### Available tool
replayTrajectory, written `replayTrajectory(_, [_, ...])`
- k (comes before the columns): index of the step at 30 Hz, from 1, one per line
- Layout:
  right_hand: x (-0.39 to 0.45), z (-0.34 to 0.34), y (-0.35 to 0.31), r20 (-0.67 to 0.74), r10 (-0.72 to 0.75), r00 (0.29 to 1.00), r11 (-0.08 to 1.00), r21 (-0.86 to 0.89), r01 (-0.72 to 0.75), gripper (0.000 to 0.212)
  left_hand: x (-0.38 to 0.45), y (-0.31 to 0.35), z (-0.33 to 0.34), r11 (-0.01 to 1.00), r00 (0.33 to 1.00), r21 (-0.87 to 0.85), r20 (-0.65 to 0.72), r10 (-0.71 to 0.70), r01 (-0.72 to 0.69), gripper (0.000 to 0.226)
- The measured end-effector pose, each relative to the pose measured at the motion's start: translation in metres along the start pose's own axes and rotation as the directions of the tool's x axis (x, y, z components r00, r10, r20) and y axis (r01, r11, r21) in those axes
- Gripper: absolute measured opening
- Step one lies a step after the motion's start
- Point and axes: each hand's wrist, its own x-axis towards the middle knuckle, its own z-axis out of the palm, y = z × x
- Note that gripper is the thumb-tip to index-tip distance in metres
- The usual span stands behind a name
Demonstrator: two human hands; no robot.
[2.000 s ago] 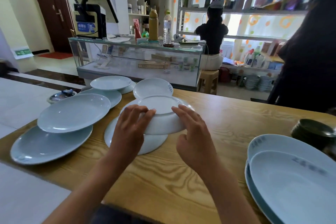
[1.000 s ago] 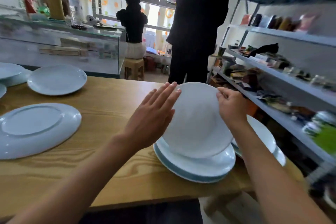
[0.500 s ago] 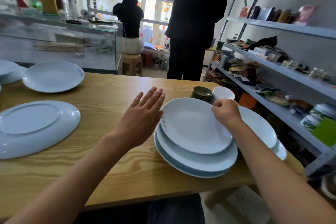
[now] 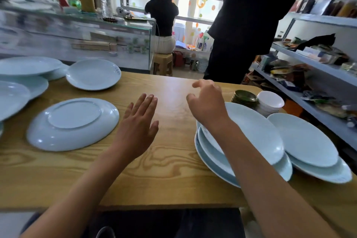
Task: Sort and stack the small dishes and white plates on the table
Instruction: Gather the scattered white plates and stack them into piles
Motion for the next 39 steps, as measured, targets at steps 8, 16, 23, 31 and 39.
replayTrajectory(8, [-0.026, 0.096, -0.065, 0.209, -0.136, 0.968, 0.980, 0.172, 0.101, 0.039, -0.040, -0.082, -0.043, 0.957, 0.953, 0.052, -0.127, -0.276, 0.284, 0.045])
replayTrajectory(16, [-0.055, 0.150, -0.055, 0.350, -0.031, 0.936, 0.962, 0.263, -0.066, 0.049, -0.088, -0.105, -0.044, 0.852, 0.855, 0.240, 0.124, -0.503, 0.466, 0.064])
replayTrajectory(23, [-0.056, 0.144, -0.043, 0.344, 0.026, 0.939, 0.887, 0.426, -0.181, 0.047, -0.119, -0.073, -0.051, 0.862, 0.877, 0.269, 0.106, -0.469, 0.429, 0.074])
replayTrajectory(31, [-0.084, 0.111, -0.032, 0.254, 0.030, 0.967, 0.794, 0.581, -0.178, 0.037, -0.163, -0.031, -0.043, 0.946, 0.949, 0.149, 0.089, -0.302, 0.287, 0.093])
replayTrajectory(39, [-0.124, 0.085, -0.014, 0.227, 0.093, 0.970, 0.737, 0.640, -0.220, 0.024, -0.191, -0.001, -0.040, 0.987, 0.993, 0.119, -0.049, -0.107, 0.112, 0.073])
